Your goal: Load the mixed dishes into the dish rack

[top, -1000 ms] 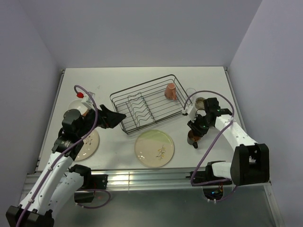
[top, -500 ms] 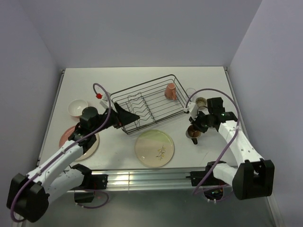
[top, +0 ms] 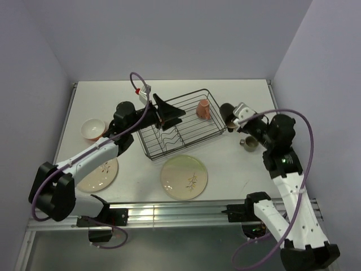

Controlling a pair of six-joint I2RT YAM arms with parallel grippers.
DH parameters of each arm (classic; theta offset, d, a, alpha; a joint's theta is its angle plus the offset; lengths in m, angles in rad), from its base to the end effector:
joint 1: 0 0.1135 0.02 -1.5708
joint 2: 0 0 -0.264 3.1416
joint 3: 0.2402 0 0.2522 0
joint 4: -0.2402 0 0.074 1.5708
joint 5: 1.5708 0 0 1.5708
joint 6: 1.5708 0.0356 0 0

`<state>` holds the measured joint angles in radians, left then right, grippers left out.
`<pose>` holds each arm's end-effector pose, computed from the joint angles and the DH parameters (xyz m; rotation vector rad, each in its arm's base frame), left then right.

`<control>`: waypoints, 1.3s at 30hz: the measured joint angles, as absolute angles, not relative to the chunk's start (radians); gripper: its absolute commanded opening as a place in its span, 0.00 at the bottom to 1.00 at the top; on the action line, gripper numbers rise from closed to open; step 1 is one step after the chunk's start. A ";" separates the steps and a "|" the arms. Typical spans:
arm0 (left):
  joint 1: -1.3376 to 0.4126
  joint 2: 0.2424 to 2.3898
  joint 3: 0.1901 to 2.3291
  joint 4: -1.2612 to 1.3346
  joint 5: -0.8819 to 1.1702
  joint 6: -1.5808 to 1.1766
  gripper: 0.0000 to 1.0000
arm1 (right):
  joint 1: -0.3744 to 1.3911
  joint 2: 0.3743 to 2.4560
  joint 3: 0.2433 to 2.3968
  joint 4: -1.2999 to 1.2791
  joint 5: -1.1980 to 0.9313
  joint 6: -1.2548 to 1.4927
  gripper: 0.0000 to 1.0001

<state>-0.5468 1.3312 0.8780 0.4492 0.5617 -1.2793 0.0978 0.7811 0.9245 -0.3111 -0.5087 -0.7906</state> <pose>0.2532 -0.1763 0.3162 -0.1657 1.9123 -1.7795 0.1675 0.0339 0.3762 -1.0537 1.3564 -0.0710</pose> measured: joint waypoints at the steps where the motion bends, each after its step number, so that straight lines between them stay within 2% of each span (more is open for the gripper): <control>1: -0.550 1.357 0.896 0.485 0.572 -1.307 0.92 | 0.124 0.739 0.874 -0.204 -0.486 -0.776 0.00; 8: -0.582 1.538 1.016 0.648 0.626 -1.435 0.92 | 0.405 0.662 0.616 0.295 -0.313 -0.802 0.00; 14: -0.620 1.599 1.074 0.709 0.649 -1.455 0.93 | 0.486 0.709 0.587 0.446 -0.210 -0.830 0.00; 27: -0.636 1.643 1.107 0.858 0.687 -1.485 0.96 | 0.609 0.669 0.602 0.474 -0.131 -0.720 0.00; 39: -0.637 1.666 1.134 0.892 0.749 -1.516 0.94 | 0.642 0.686 0.603 0.467 -0.119 -0.627 0.00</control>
<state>-0.6369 1.6665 1.1336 0.8925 0.7494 -1.5158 0.6418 0.6857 0.6025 0.4667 -0.1192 -0.6266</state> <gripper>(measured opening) 0.939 0.142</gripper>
